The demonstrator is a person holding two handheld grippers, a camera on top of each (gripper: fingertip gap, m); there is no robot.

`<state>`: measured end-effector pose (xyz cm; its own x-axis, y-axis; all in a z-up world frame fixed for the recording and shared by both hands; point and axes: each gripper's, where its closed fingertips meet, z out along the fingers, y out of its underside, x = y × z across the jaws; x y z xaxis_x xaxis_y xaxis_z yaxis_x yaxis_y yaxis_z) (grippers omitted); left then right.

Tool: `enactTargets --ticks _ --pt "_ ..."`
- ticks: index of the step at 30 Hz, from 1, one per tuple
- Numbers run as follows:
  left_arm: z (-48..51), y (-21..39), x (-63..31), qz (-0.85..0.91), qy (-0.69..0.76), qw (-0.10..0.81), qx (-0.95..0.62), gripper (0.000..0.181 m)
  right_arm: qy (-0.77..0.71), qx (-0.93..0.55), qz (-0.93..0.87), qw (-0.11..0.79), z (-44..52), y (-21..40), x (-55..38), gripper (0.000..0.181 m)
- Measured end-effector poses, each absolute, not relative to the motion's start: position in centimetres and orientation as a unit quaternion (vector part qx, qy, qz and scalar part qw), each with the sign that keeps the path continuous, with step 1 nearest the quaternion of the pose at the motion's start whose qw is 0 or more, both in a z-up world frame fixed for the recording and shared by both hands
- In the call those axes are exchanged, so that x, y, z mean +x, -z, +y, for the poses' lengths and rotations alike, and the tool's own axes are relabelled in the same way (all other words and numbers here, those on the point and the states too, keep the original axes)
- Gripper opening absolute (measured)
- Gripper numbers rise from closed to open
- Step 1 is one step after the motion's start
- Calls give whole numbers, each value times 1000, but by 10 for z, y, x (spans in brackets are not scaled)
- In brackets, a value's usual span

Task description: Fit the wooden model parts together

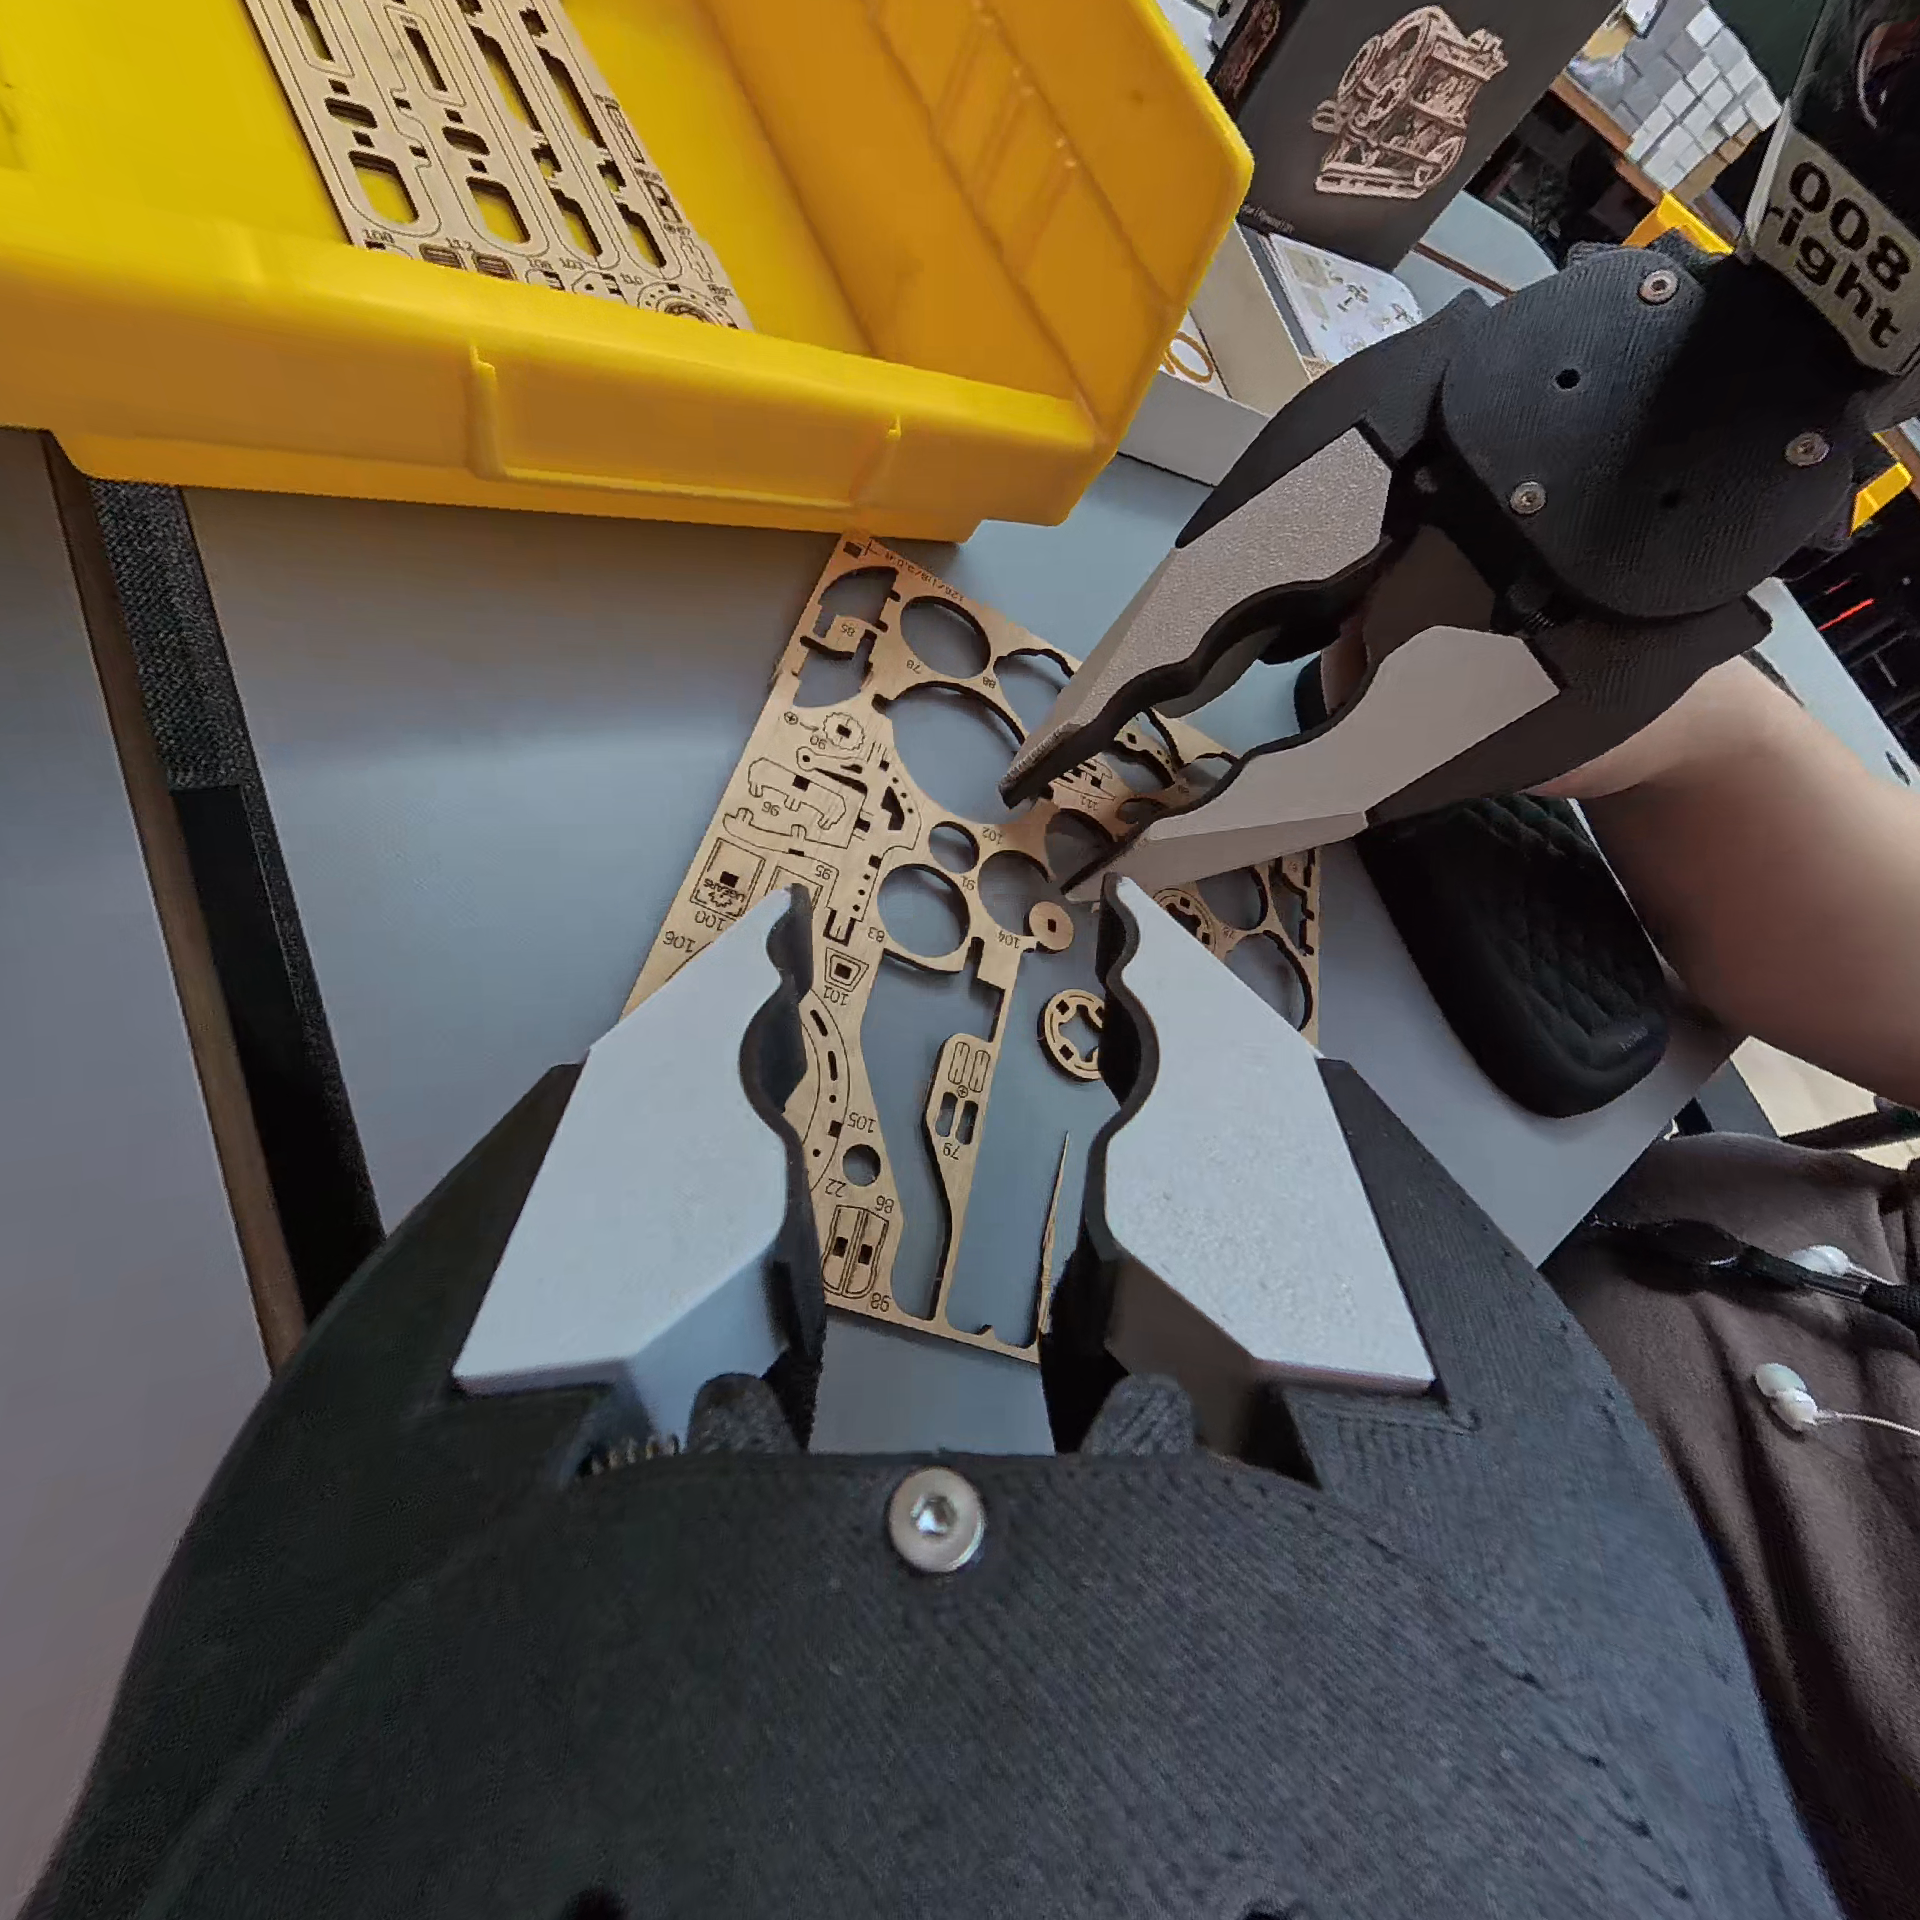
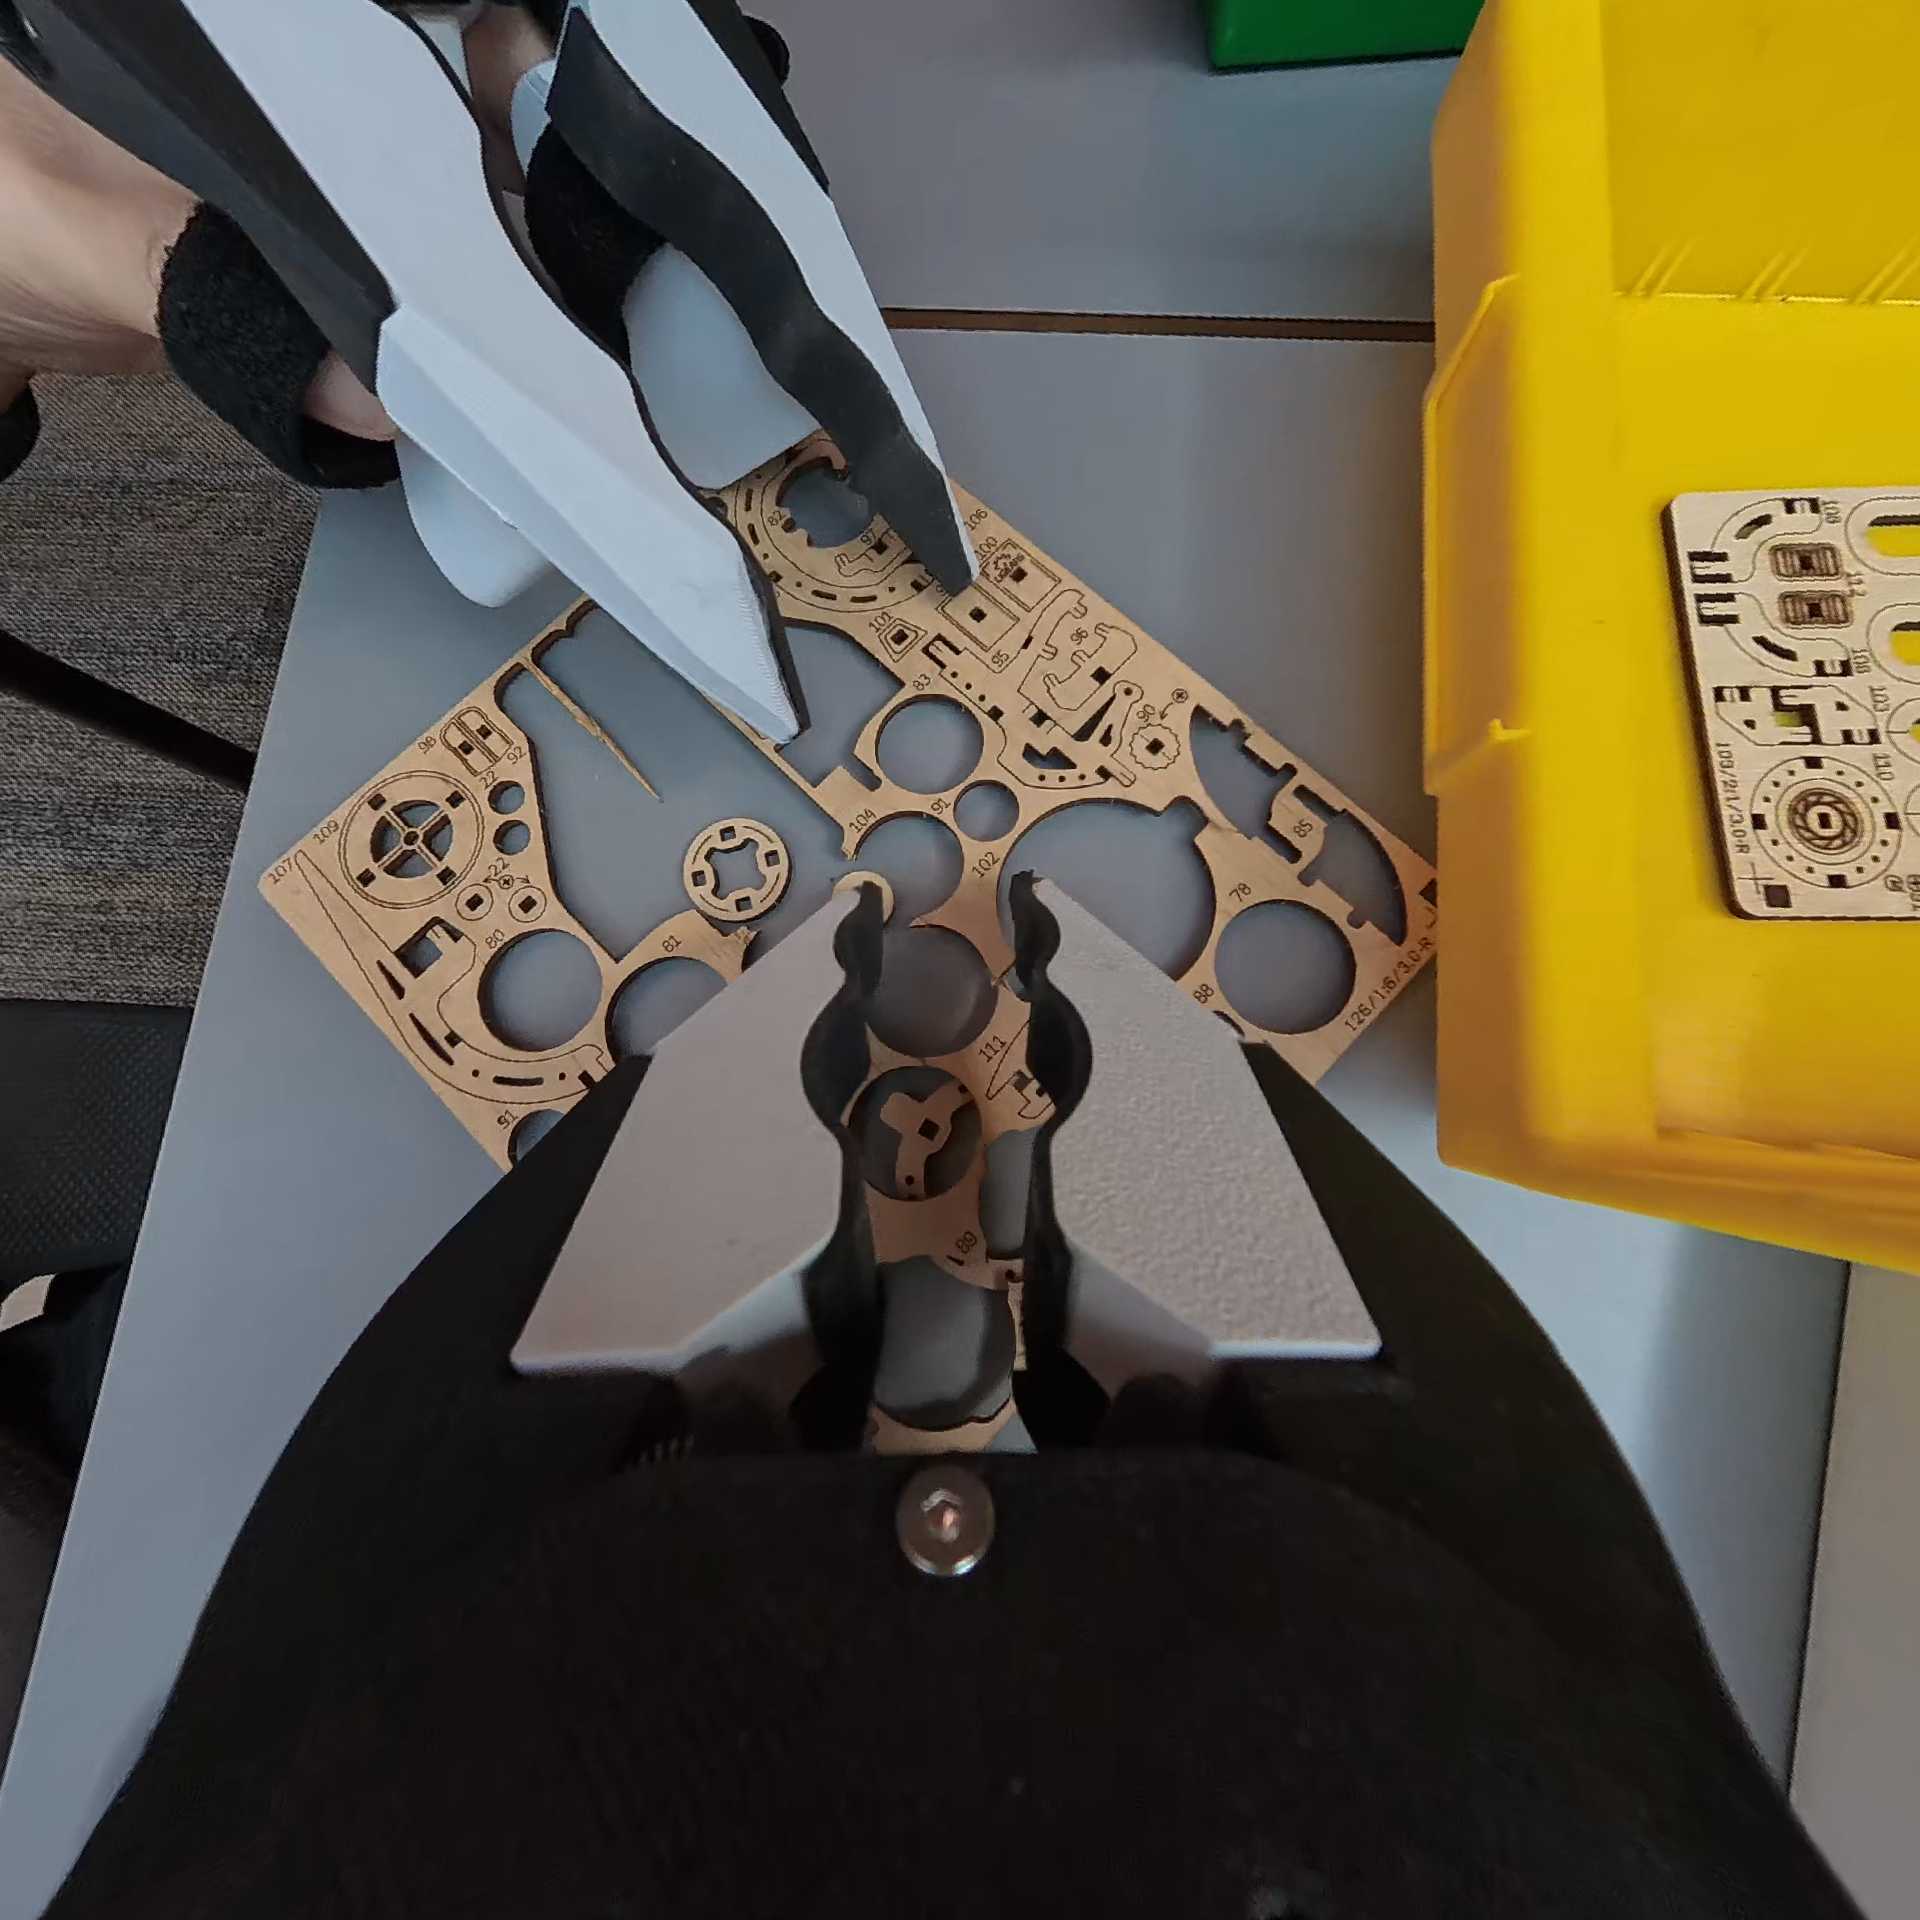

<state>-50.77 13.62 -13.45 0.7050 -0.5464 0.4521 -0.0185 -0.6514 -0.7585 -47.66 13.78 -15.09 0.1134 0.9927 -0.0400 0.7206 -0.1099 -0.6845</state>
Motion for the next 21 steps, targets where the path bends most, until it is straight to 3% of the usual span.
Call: enactTargets --ticks 4,12,16,21 --pt "135 137 -508 164 349 377 -842 53 -326 -638 -630 299 119 125 -484 19" --pt "134 130 -501 172 356 383 -835 52 -291 -640 -667 247 122 155 -480 25" --pt "136 125 -501 171 356 389 -832 52 -294 -619 -691 231 116 160 -479 12" --pt "135 113 -496 178 364 410 -817 51 -330 -632 -655 250 119 145 -480 11"
